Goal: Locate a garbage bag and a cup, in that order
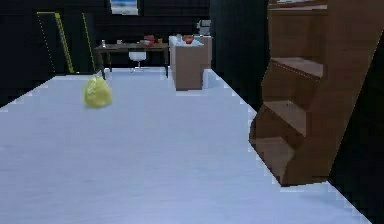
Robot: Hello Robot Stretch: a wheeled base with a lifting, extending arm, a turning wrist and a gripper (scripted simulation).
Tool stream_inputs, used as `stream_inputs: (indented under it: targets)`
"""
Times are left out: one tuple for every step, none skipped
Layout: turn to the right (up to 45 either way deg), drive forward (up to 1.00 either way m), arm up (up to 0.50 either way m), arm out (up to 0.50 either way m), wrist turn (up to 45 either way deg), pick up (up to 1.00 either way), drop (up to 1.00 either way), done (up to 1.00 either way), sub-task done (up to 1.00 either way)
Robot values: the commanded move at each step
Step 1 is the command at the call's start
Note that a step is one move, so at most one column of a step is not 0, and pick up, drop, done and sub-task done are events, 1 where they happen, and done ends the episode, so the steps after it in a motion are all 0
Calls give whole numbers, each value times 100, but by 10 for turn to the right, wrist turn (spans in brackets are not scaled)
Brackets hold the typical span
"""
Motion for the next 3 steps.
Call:
stream_inputs:
  targets:
    - [-180, 0, 0, 0, 0, 0, 0, 0, 0]
    - [0, 100, 0, 0, 0, 0, 0, 0, 0]
    - [0, 100, 0, 0, 0, 0, 0, 0, 0]
